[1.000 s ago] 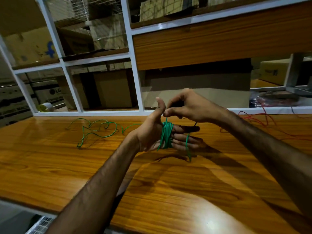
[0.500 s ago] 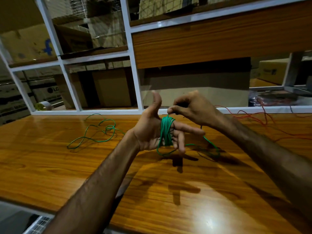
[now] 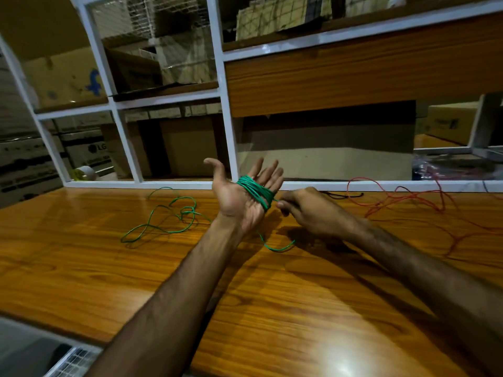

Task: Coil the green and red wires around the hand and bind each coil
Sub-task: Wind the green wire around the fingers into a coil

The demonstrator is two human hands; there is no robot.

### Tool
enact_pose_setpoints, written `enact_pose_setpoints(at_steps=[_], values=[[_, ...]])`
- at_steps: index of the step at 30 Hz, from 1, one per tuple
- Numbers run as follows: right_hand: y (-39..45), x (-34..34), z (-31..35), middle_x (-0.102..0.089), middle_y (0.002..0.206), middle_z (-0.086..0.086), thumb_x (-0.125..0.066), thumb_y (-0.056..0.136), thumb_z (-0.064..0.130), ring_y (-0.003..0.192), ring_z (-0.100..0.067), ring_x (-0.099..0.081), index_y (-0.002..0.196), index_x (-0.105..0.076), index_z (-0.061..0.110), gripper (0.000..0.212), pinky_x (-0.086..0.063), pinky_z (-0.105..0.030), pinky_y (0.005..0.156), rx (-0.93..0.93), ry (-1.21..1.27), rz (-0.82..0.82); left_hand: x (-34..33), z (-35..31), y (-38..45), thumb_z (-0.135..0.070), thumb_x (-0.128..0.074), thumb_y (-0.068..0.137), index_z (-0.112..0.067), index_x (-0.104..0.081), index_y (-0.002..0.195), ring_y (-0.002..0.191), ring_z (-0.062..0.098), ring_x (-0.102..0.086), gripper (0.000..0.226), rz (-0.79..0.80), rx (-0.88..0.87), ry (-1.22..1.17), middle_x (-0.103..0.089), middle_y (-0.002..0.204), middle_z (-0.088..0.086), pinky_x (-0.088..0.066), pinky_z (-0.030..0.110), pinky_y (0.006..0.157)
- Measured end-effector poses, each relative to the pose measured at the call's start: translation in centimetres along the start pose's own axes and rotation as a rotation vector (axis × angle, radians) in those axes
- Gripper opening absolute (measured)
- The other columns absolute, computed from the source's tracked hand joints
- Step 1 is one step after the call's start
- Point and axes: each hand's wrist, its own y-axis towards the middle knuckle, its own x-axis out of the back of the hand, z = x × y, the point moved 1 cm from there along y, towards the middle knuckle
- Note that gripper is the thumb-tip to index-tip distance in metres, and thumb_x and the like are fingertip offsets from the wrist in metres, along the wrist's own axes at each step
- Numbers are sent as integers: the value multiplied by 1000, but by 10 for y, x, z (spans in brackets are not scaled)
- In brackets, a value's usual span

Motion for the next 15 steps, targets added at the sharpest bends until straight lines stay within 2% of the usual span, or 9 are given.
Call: enact_pose_setpoints(at_steps=[4,6,7,9,10,12,13,14,15], values=[[-8,3,-5,-62,74,5,-51,105,39,70,-13,-59,81,-63,24,31,-50,-36,67,-51,-40,99,22,-15,22,-96,-32,82,-8,-36,161,145,35,-45,118,-176,-163,138,-50,153,22,-34,45,123],[-11,5,-3,-61,75,4,-49,106,39,70,-14,-58,84,-64,23,31,-47,-32,63,-46,-55,145,30,-17,31,-96,-33,82,-14,-39,158,113,24,-57,113,-240,-230,231,-58,125,12,-40,38,103],[-11,5,-2,-61,75,3,-48,106,40,69,-13,-57,85,-65,22,32,-44,-29,60,-36,-62,164,33,-17,36,-96,-32,83,-16,-46,152,100,20,-54,106,-265,-246,279,-56,113,7,-39,37,95],[-9,3,1,-61,74,5,-48,106,41,66,-9,-57,86,-66,22,32,-42,-26,57,0,-101,176,38,-14,46,-97,-28,83,-23,-61,127,100,14,-53,92,-293,-244,452,-55,110,-2,-39,35,94],[-7,2,0,-62,74,6,-48,106,42,66,-8,-57,87,-66,22,32,-45,-26,58,27,-125,162,41,-12,50,-98,-28,80,-26,-64,114,101,10,-52,88,-286,-228,559,-54,109,-6,-38,34,93],[-2,3,-4,-65,77,7,-48,104,47,68,-9,-60,90,-65,24,32,-52,-34,63,56,-205,81,42,-6,52,-99,-29,72,-31,-57,93,89,6,-46,76,-219,-175,710,-50,99,-6,-36,32,86],[0,7,-8,-64,78,8,-48,103,50,70,-11,-60,91,-65,25,32,-52,-35,64,56,-246,30,41,-3,50,-99,-29,72,-29,-59,98,93,7,-49,80,-178,-119,780,-53,106,-2,-38,32,89],[2,12,-12,-64,78,7,-49,102,52,70,-13,-59,93,-66,25,32,-51,-35,63,62,-268,-14,41,0,49,-98,-27,75,-23,-64,117,111,12,-55,94,-149,-53,847,-57,127,5,-40,35,100],[2,16,-15,-63,77,7,-50,101,53,69,-12,-59,95,-67,26,33,-50,-35,62,76,-261,-46,43,2,47,-97,-23,77,-17,-54,145,138,20,-49,110,-123,-4,910,-49,153,8,-35,40,118]])
